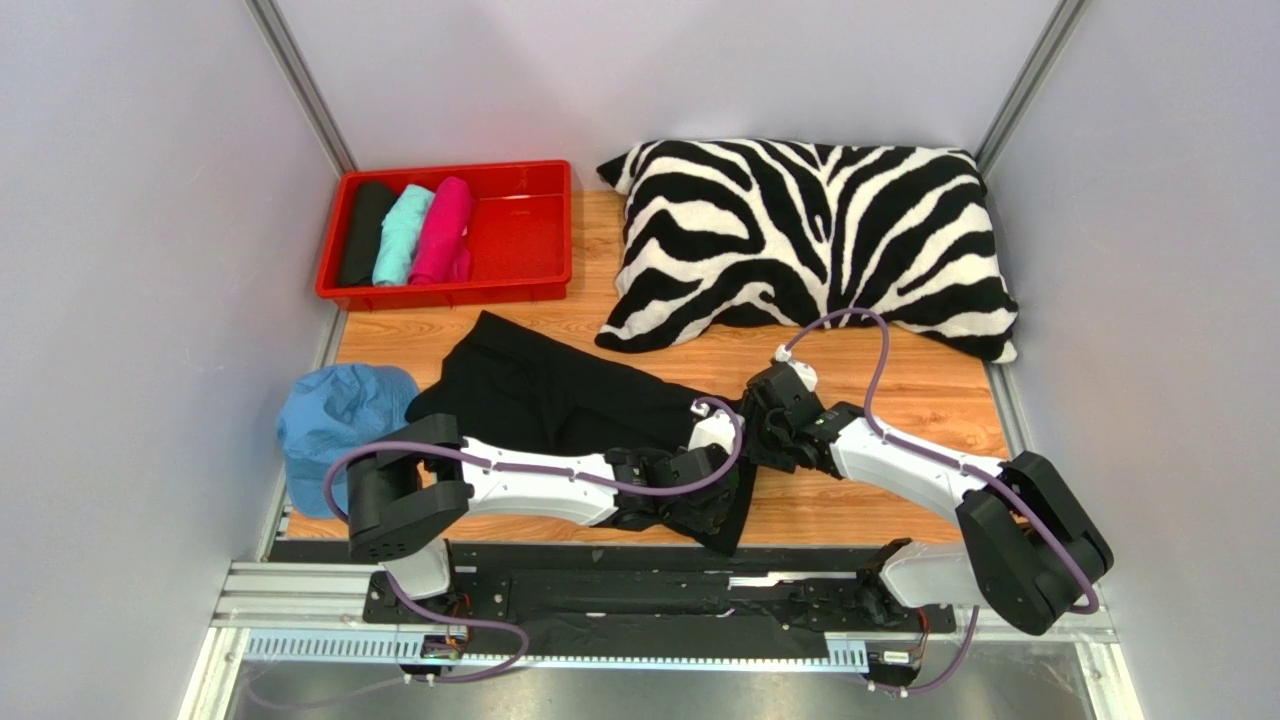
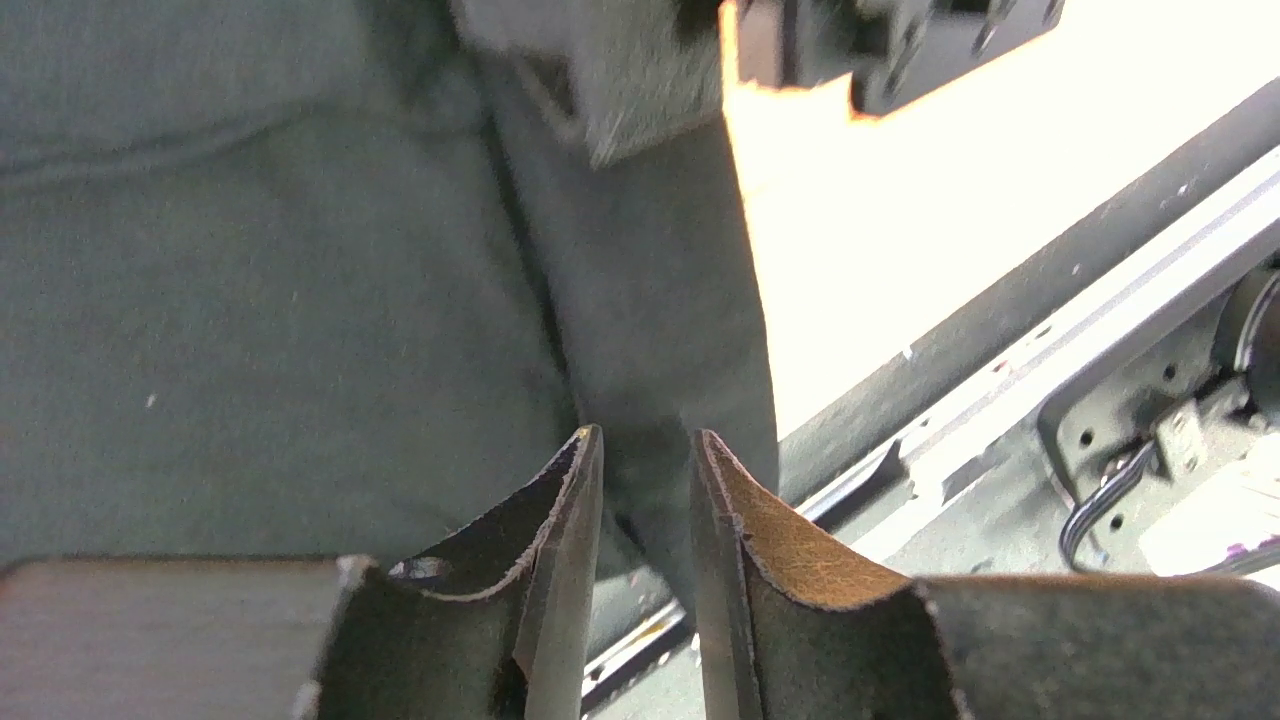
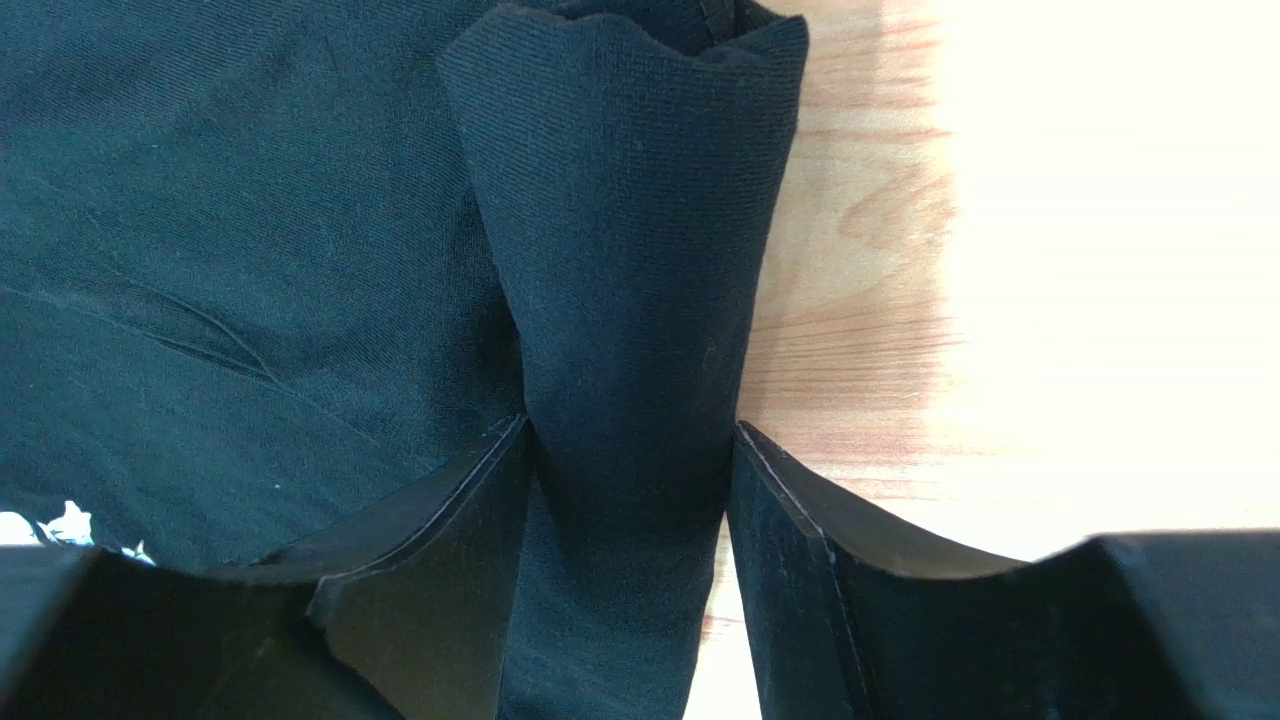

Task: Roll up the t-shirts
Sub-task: Roll the T-shirt to the center of the board.

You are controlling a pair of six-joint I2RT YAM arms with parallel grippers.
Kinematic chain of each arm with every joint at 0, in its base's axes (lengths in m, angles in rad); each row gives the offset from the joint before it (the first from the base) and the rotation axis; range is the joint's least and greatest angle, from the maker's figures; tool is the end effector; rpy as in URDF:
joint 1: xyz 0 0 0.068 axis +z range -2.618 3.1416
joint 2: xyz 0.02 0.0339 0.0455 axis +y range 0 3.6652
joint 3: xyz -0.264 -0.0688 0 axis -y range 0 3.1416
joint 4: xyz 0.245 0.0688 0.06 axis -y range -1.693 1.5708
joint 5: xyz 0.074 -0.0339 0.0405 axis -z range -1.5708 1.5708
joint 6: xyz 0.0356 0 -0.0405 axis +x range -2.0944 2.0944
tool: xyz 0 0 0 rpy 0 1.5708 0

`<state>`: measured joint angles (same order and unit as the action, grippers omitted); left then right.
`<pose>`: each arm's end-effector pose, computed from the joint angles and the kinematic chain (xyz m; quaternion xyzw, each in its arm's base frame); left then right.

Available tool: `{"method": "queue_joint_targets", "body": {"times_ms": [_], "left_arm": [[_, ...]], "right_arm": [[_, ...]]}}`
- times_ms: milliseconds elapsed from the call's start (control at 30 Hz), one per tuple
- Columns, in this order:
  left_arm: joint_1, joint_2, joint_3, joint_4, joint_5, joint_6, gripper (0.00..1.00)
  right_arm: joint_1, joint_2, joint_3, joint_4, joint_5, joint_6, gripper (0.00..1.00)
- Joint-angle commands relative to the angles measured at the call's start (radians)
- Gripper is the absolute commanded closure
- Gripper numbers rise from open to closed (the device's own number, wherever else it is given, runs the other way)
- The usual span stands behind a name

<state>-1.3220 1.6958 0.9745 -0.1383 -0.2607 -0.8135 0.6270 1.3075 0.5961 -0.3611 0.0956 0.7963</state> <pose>0.0944 -0.3343 0.1766 0.1900 0.9110 -0.2437 0.2732 0.1869 0.1312 0.1578 0.0936 0.9636 0.1258 0.2168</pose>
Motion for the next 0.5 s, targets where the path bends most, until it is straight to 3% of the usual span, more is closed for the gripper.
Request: {"method": "queue_joint_targets", "body": {"times_ms": [0, 467], "left_arm": [[-0.008, -0.044, -0.039, -0.001, 0.023, -0.003, 0.65], [-0.028, -0.042, -0.076, 0.014, 0.032, -0.024, 0.65]], "right_arm": [[-0.003, 0.007, 0.028, -0.016, 0.030, 0.007, 0.44], [-0.001, 0.003, 0.050, -0.045, 0.035, 0.003, 0.45]]}}
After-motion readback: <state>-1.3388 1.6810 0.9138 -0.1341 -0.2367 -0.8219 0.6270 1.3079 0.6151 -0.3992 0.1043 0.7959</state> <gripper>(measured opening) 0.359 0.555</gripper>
